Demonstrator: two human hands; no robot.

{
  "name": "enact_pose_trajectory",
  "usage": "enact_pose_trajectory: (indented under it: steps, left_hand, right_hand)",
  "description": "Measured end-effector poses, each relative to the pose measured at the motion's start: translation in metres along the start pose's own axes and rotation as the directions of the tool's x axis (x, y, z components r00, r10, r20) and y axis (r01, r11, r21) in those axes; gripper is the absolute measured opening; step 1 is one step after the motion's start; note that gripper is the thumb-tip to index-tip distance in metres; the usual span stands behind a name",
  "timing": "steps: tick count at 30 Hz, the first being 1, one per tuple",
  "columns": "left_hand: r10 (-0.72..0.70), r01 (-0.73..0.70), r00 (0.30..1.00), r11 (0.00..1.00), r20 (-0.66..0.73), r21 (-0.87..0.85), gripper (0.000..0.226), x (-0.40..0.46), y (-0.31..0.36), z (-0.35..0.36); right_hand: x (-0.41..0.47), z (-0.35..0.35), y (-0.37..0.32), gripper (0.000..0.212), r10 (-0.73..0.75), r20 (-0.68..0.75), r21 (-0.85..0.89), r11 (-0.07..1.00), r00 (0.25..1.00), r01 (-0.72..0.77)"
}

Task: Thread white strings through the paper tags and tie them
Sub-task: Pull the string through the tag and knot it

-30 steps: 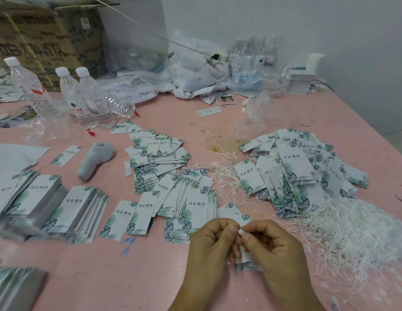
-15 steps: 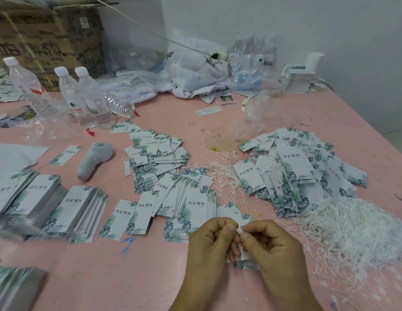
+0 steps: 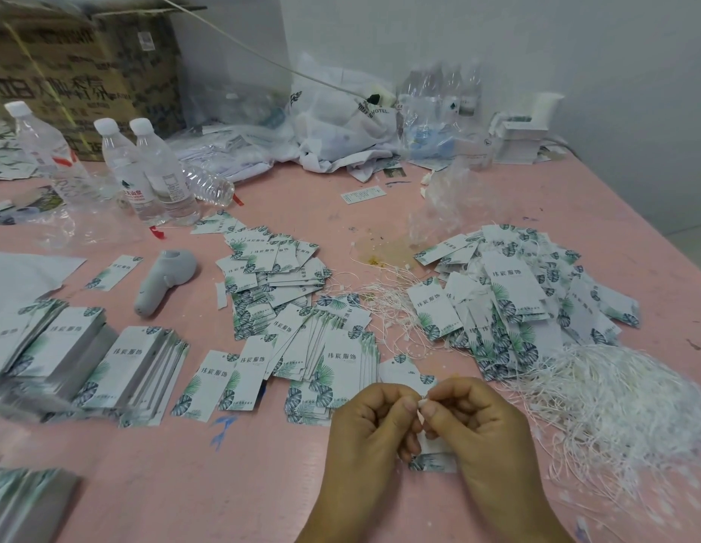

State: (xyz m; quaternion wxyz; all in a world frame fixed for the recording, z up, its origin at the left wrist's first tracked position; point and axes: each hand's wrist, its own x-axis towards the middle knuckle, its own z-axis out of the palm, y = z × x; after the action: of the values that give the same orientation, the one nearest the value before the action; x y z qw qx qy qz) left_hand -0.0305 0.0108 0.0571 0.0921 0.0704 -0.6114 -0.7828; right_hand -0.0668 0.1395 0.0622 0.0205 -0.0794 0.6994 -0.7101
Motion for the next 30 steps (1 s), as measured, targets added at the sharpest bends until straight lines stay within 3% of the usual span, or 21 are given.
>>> enact_pose_trajectory:
  steps: [5, 11, 14, 16, 21, 26, 30]
  left_hand:
    - [0.030, -0.031, 0.999, 0.999, 0.036, 0.035, 0.021, 0.000, 0.003, -0.001]
    - [0.026, -0.027, 0.999, 0.999, 0.041, 0.019, 0.012, 0.003, 0.001, -0.005]
    - [-0.035, 0.043, 0.998, 0.987, 0.053, -0.155, 0.016, 0.006, -0.001, -0.009]
    - [-0.052, 0.078, 0.994, 0.956, 0.097, -0.282, 0.021, 0.008, -0.002, -0.011]
    - [0.000, 0.126, 0.977, 0.802, 0.212, -0.583, 0.027, 0.011, 0.002, -0.020]
    - [0.073, 0.241, 0.943, 0.528, 0.326, -0.814, 0.010, 0.011, 0.012, -0.027]
    - [0.015, 0.254, 0.956, 0.463, 0.293, -0.849, 0.018, 0.014, 0.026, -0.033]
  right_hand:
    - [0.002, -0.002, -0.001, 0.028, 0.027, 0.045, 0.097, 0.995, 0.999, -0.031]
    - [0.003, -0.007, -0.003, 0.014, 0.061, 0.124, 0.114, 0.991, 0.990, -0.075]
    - [0.003, -0.013, 0.000, 0.033, -0.031, 0.040, -0.059, 0.998, 0.999, 0.033]
    - [0.004, -0.018, -0.001, 0.043, -0.093, 0.071, -0.253, 0.961, 0.993, 0.108]
    - [0.003, -0.018, -0.001, 0.057, 0.090, 0.348, -0.415, 0.907, 0.933, 0.067]
    - [-0.001, -0.006, 0.000, 0.058, 0.141, 0.440, -0.392, 0.918, 0.887, 0.049]
    - [-0.001, -0.003, 0.000, 0.063, 0.136, 0.468, -0.352, 0.935, 0.873, 0.043]
